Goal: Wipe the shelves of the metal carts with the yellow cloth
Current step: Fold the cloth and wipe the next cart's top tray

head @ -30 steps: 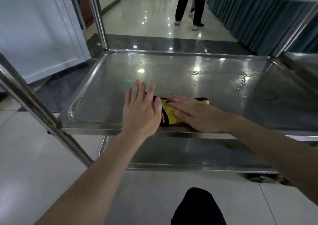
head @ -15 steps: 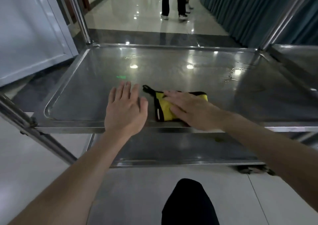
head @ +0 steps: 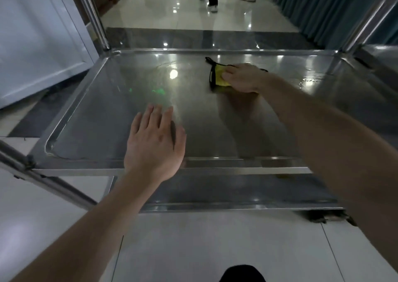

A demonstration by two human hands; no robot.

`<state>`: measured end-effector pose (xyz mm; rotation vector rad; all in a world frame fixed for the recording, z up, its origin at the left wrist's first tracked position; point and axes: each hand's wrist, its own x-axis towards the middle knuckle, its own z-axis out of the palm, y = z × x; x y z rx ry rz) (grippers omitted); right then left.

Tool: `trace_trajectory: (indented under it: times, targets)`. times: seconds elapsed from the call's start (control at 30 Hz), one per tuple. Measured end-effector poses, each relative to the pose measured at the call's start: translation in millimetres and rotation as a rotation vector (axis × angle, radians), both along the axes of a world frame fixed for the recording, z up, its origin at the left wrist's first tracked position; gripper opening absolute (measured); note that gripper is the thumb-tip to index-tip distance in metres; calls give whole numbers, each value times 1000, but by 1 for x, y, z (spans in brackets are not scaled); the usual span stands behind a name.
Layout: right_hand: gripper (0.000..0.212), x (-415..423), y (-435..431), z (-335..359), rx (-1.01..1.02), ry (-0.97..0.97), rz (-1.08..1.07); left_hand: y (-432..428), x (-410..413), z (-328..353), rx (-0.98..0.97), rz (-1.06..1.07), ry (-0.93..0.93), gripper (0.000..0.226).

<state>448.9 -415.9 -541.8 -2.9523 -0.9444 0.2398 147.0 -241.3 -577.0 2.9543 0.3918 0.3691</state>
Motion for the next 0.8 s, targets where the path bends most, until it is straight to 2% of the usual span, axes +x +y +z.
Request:
trace_trajectory:
  times: [0.13,0.3,0.4,0.53,0.63,0.7,0.8]
  targets:
    - [78,-35,5,2,131,13,-187,0,2,-1,-2,-7,-13,78]
    - [67,-168,-40,7,143,56,-55,1,5,-2,-5,-28,-21,74]
    - [74,-244,-73,-2,119,-28,-81,1,5,-1,-12,-55,-4,76]
    - [66,-244,-69,-5,139,-62,-184,-32,16,8,-125,-88,-54,79]
    - [70,-246,-80,-7,131,-78,-189,-78,36,17,-231,-105,-46,79]
    - [74,-247,-106,-5,137,-67,-219,-103,43,16,-226,-128,-41,82]
    - [69,-240,-146,-1,135,-42,-309,-118,47,7,-143,-159,-17,83]
